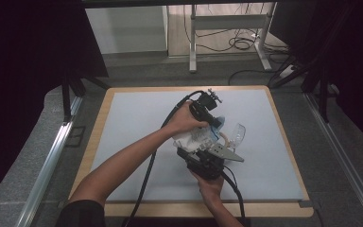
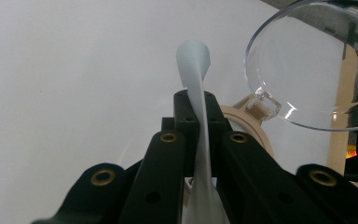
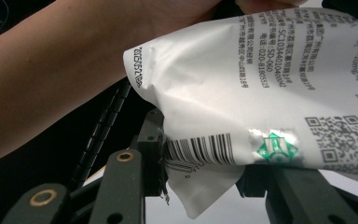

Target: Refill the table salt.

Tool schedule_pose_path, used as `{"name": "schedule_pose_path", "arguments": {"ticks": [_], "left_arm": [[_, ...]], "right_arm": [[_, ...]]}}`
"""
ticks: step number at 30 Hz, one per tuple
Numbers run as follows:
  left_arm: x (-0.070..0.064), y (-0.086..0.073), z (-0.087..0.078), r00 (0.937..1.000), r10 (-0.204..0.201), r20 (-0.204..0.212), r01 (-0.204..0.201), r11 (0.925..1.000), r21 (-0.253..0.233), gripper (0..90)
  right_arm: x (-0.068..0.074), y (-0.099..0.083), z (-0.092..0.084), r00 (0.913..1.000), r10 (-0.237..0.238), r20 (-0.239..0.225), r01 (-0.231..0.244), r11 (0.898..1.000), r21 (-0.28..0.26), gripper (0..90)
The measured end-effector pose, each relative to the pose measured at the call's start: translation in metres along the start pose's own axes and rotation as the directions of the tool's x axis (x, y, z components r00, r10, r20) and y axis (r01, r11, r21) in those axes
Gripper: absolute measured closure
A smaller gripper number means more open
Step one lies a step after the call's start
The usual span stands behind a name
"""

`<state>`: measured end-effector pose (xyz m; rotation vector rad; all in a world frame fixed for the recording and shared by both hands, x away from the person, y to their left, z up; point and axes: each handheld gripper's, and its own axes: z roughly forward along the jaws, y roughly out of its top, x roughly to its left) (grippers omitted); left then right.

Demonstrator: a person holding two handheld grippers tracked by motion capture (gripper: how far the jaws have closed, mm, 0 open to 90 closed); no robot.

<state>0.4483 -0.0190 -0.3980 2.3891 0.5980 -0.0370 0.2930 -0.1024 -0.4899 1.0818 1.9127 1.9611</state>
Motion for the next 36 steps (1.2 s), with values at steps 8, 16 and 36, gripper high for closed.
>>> {"name": "schedule_pose_path", "arguments": {"ticks": [8,16,36], "left_arm": [[0.0002,-0.0002,-0.0008,1.0,0.0,0.0,0.0,1.0,0.0,89.5],[-0.0001,0.0,-0.0005,1.0,0.001,0.0,-0.001,1.0,0.0,89.5],[-0.001,0.0007,0.0014,1.0,0.003,0.002,-0.003,1.0,0.003,89.5]], "right_arm": [[0.0003,-0.0003,0.0005,1.0,-0.004,0.001,0.004,1.0,0.0,61.3],[0.0003,-0.0002,0.0003,1.0,-0.005,0.003,0.005,1.0,-0.002,61.4],[0.0009,0.0001,-0.0002,1.0,-0.002,0.01,0.002,1.0,-0.006,61.4]]}}
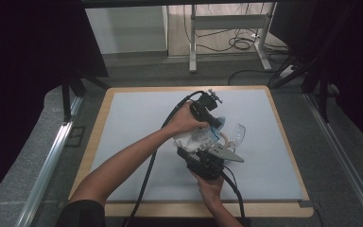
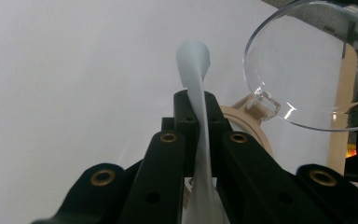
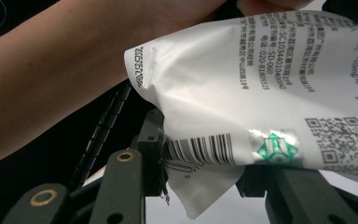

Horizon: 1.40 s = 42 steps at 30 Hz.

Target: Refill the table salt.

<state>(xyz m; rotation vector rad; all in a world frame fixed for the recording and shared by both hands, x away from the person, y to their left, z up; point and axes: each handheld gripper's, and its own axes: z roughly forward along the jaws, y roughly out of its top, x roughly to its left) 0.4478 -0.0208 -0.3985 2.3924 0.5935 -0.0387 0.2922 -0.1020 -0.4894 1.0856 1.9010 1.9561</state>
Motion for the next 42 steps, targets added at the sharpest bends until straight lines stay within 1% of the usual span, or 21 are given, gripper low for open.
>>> {"name": "schedule_pose_path", "arguments": {"ticks": [12,14,42], "left_arm": [[-0.0002,0.0001,-0.0003,1.0,0.005,0.003,-0.005,1.0,-0.001,89.5],[-0.0002,0.0,-0.0004,1.0,0.005,0.003,-0.005,1.0,-0.001,89.4],[-0.0003,0.0007,0.001,0.9999,0.008,0.007,-0.008,0.9999,0.007,89.4]], "right_arm": [[0.0006,-0.0002,0.0002,1.0,0.001,0.002,-0.001,1.0,-0.004,61.4],[0.0009,-0.0005,0.0005,0.9999,-0.008,0.007,0.008,1.0,-0.008,61.4],[0.0025,0.0001,0.0007,0.9998,-0.006,0.017,0.007,1.0,-0.018,61.5]]}}
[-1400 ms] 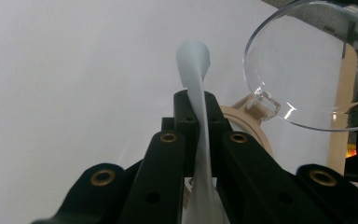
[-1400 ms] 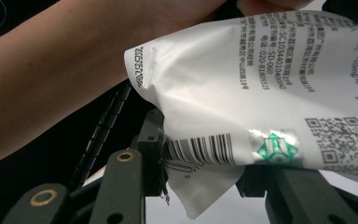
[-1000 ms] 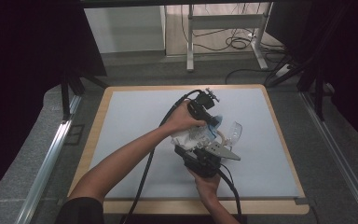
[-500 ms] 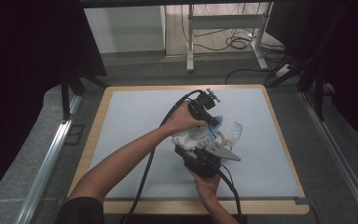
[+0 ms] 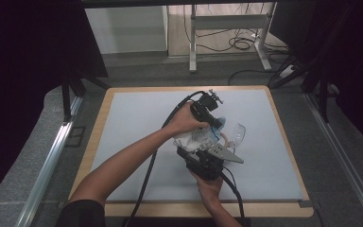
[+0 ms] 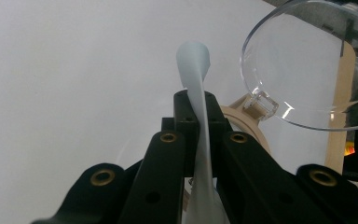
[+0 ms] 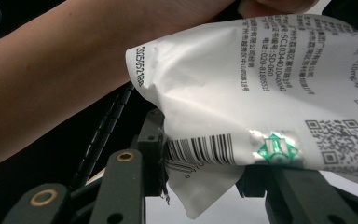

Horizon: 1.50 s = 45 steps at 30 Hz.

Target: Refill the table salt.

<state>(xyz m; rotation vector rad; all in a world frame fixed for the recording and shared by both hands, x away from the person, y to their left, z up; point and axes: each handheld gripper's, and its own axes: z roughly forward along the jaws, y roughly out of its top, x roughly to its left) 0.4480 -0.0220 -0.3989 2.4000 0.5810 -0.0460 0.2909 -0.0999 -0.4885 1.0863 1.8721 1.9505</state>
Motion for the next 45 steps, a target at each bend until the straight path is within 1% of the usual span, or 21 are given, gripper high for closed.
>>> {"name": "schedule_pose_path", "arguments": {"ticks": [11,21,31,45], "left_arm": [[-0.0001,0.0001,0.0003,1.0,-0.001,-0.003,0.001,1.0,0.0,89.4],[-0.0007,0.0003,0.0012,1.0,-0.001,-0.003,0.001,1.0,0.002,89.4],[-0.001,-0.0005,0.0003,1.0,0.002,-0.004,-0.002,1.0,0.002,89.4],[-0.0005,-0.0004,0.0017,1.0,0.006,0.002,-0.006,1.0,0.002,89.4]], "right_arm": [[-0.0008,0.0012,-0.0011,0.9999,0.013,-0.009,-0.013,1.0,-0.002,61.5],[-0.0005,0.0009,-0.0015,0.9999,0.016,-0.006,-0.016,1.0,-0.002,61.5],[0.0006,0.0006,-0.001,1.0,0.003,-0.002,-0.003,1.0,-0.005,61.6],[0.0006,-0.0009,-0.0006,1.0,0.003,0.006,-0.003,1.0,-0.009,61.6]]}}
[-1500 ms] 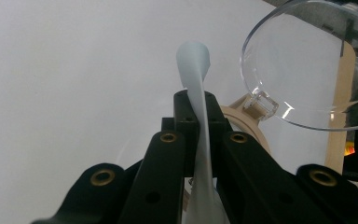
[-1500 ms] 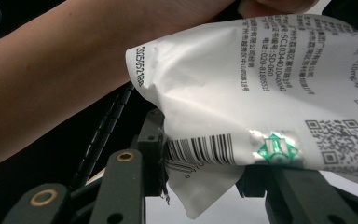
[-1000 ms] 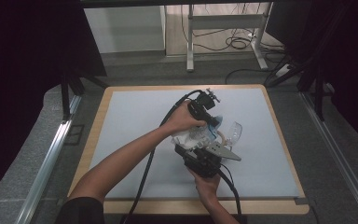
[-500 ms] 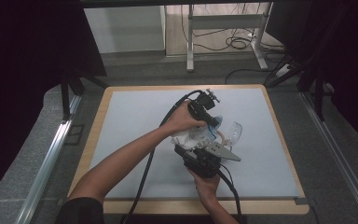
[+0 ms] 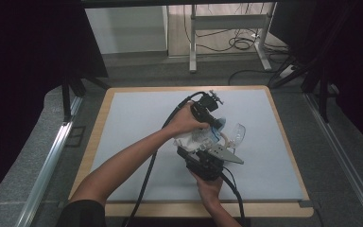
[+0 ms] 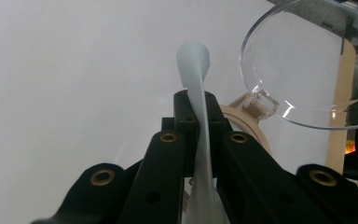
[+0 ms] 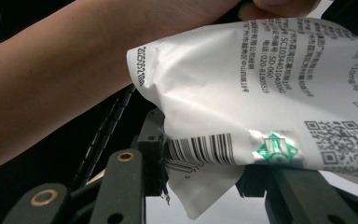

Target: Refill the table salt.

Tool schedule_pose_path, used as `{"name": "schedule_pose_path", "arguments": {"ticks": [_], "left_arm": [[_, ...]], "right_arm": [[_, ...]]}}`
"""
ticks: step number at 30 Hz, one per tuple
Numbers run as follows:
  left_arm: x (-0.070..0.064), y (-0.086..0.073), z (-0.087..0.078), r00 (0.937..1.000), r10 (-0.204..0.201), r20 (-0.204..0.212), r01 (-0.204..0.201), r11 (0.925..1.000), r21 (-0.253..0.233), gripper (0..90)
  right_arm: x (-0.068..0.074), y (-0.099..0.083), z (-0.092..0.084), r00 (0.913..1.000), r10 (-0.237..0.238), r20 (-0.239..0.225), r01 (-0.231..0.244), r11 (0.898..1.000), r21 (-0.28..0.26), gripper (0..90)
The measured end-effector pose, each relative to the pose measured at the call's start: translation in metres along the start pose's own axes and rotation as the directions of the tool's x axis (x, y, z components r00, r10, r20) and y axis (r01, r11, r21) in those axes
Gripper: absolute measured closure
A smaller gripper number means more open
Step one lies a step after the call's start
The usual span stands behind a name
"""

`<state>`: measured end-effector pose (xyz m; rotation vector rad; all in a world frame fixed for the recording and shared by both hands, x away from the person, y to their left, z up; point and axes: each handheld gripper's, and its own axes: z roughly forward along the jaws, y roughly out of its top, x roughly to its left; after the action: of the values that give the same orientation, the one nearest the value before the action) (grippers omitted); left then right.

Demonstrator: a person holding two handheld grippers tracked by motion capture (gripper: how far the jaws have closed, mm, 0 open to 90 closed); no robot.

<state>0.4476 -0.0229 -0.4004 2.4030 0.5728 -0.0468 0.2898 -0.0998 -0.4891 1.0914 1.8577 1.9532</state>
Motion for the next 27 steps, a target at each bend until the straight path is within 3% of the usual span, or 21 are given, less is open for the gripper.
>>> {"name": "schedule_pose_path", "arguments": {"ticks": [27], "left_arm": [[0.0019,-0.0004,0.001,1.0,-0.003,0.009,0.003,1.0,0.005,89.4]], "right_arm": [[0.0007,-0.0005,0.0006,0.9999,0.016,0.007,-0.016,1.0,-0.003,61.6]]}}
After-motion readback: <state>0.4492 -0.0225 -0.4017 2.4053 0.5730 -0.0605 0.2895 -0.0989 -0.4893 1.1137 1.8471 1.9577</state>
